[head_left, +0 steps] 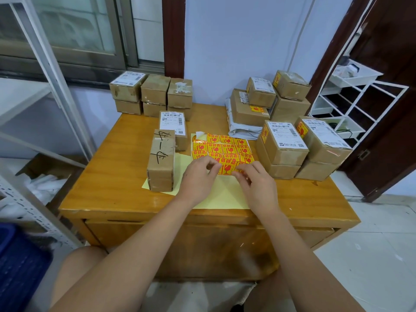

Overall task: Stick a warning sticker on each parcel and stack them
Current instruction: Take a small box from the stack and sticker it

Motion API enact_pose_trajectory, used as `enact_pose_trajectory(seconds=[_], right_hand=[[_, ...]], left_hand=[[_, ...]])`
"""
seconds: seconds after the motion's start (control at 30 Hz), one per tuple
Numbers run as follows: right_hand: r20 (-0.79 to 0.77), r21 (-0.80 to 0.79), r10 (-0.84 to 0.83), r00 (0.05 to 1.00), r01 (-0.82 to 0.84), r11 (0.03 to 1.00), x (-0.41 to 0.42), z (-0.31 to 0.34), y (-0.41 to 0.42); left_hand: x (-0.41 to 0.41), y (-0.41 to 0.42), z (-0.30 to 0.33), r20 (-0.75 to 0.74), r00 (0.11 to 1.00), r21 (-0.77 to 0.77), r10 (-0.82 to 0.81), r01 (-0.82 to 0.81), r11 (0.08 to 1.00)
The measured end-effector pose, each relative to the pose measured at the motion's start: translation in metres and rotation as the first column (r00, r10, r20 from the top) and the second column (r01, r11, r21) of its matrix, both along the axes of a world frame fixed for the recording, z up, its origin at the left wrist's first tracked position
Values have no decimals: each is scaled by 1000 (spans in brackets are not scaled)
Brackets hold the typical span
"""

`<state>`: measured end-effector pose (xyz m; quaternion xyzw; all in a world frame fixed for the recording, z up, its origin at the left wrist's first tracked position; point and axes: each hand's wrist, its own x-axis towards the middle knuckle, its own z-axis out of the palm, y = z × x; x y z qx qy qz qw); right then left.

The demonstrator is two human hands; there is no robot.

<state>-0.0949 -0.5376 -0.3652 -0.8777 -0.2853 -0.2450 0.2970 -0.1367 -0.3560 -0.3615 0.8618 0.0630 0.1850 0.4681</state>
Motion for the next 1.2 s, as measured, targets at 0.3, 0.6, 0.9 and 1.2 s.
enact_pose_trajectory(seconds=[0.3, 0.6, 0.9, 1.2], right_hand=[[-234, 128, -156, 960, 190, 973, 9, 6, -1], [-297, 151, -56, 953, 104, 983, 9, 7, -2], [-445, 299, -47, 894, 198, 934, 12, 8, -6], [-426, -102, -186, 885, 157, 982, 16, 7, 3]], left_hand=[[-1, 1, -1, -4, 1000, 27, -16, 16, 1000], [-2, -1, 0, -10, 1000, -25, 16, -16, 1000], [1, 2, 0, -26, 997, -41, 73, -74, 996], [-1, 1, 0, 8, 997, -53, 76, -75, 996]])
